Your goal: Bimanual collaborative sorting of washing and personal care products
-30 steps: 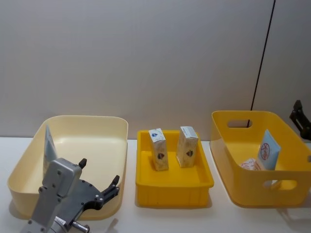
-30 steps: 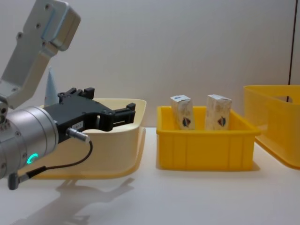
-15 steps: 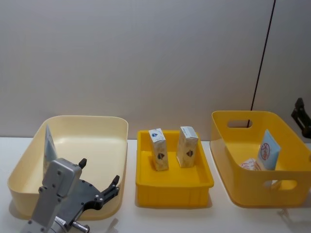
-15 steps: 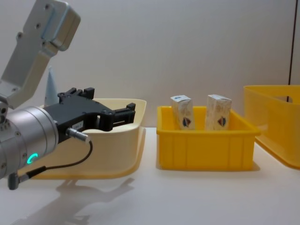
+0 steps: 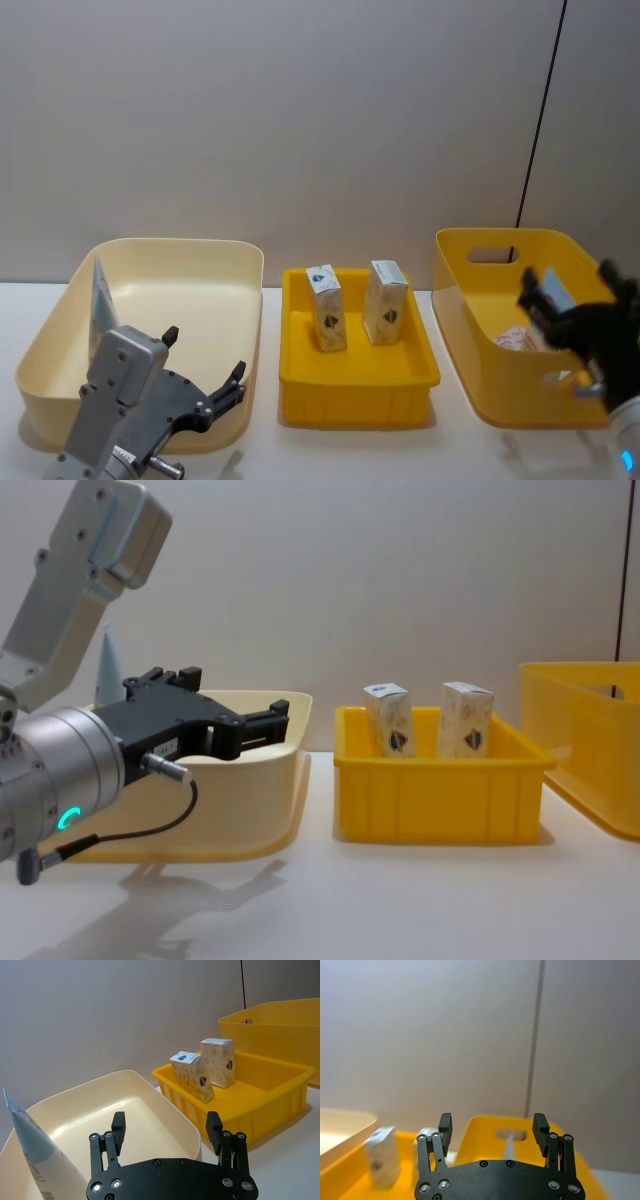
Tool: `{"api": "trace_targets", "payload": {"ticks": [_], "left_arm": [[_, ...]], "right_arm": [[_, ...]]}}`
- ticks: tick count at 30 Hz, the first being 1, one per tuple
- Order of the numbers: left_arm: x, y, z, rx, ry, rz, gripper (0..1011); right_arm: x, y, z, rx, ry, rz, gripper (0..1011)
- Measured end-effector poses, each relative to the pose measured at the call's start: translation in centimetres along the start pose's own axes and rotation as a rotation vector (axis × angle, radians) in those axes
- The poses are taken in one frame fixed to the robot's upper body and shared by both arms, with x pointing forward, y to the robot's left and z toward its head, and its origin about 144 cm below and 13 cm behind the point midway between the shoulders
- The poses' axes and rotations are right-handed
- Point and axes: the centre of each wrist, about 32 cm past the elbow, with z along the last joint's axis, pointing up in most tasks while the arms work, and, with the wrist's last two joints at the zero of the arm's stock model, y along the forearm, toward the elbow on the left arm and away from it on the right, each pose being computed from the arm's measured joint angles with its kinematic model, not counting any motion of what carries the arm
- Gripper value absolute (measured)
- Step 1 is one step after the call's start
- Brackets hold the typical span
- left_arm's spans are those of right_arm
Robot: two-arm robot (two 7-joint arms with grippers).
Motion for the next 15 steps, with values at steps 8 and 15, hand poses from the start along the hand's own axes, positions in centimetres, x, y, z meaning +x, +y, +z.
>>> {"api": "trace_targets", "payload": {"ticks": [8, 15], "left_arm": [[0.0, 0.0, 0.0, 0.0, 0.0, 0.0, 1003], [0.0, 0.0, 0.0, 0.0, 0.0, 0.0, 1003]], "right_arm": [[-2.6, -2.4, -1.7, -0.106, 0.048, 0.139, 1001], [-4.1, -4.0, -2.7, -0.173, 0.08, 0.217, 1001]]}}
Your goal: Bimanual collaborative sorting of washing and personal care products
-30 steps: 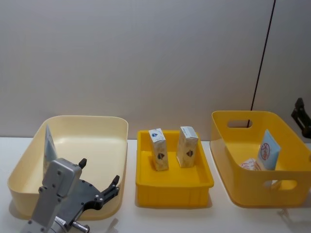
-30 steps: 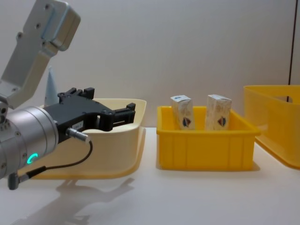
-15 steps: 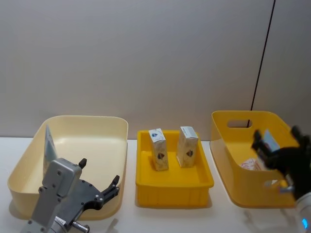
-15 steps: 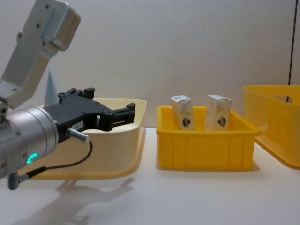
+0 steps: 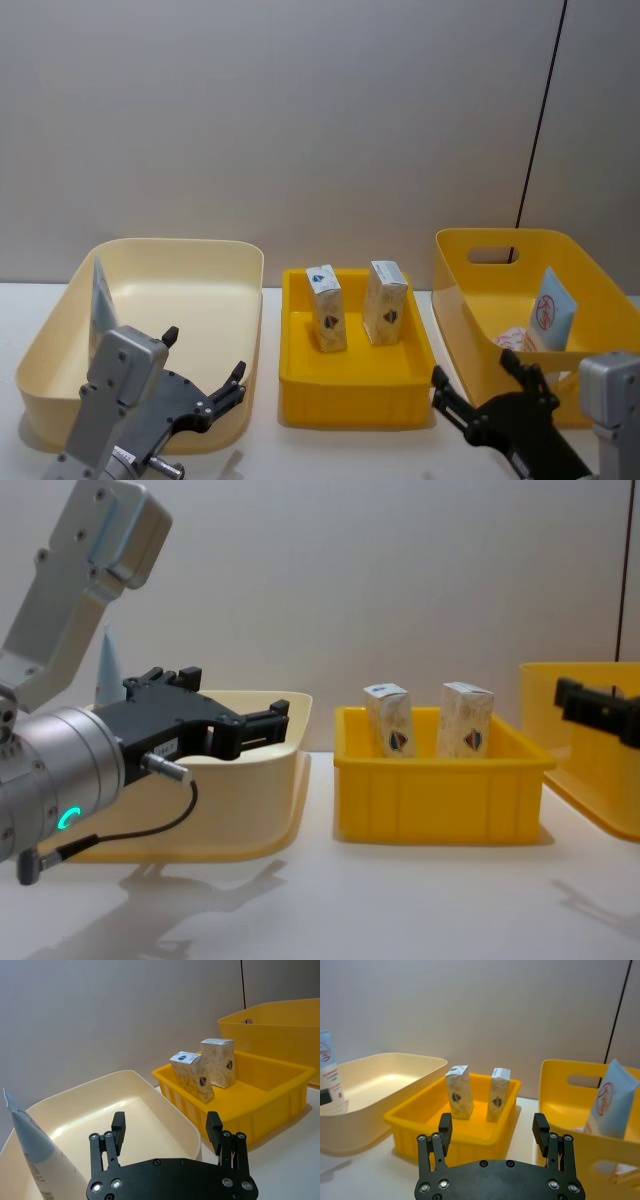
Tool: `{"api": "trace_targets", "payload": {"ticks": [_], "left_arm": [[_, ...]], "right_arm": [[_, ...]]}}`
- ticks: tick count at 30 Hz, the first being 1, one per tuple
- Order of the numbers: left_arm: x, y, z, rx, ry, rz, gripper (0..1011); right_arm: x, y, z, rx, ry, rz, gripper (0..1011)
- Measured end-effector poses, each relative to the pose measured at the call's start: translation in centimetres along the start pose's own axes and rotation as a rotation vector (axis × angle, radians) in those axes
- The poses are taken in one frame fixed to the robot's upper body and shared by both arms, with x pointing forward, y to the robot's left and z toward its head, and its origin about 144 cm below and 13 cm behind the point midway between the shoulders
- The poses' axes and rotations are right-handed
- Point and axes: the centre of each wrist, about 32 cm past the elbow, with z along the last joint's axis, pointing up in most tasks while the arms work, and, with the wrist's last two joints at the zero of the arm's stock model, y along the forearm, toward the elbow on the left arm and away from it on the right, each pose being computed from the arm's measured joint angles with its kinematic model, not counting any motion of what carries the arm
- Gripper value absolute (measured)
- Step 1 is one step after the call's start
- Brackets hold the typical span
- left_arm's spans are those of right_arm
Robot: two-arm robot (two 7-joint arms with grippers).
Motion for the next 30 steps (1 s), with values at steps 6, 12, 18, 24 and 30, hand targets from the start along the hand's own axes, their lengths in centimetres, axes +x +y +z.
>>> {"api": "trace_targets", "payload": {"ticks": [6, 12, 18, 24, 30], "left_arm": [[0.0, 0.0, 0.0, 0.0, 0.0, 0.0, 1003], [0.0, 0.0, 0.0, 0.0, 0.0, 0.0, 1003], [0.0, 0.0, 0.0, 0.0, 0.0, 0.0, 1003], [0.0, 0.0, 0.0, 0.0, 0.0, 0.0, 1003], [0.0, 0.0, 0.0, 0.0, 0.0, 0.0, 1003]], "right_arm": [[-0.35, -0.24, -0.26, -0.013, 0.007, 0.016, 1001], [-0.36, -0.26, -0.28, -0.014, 0.007, 0.016, 1001], [-0.37, -0.26, -0.29, -0.015, 0.008, 0.017, 1001], [-0.37, -0.26, -0.29, -0.015, 0.008, 0.017, 1001], [-0.36, -0.26, -0.29, -0.015, 0.007, 0.016, 1001]]}}
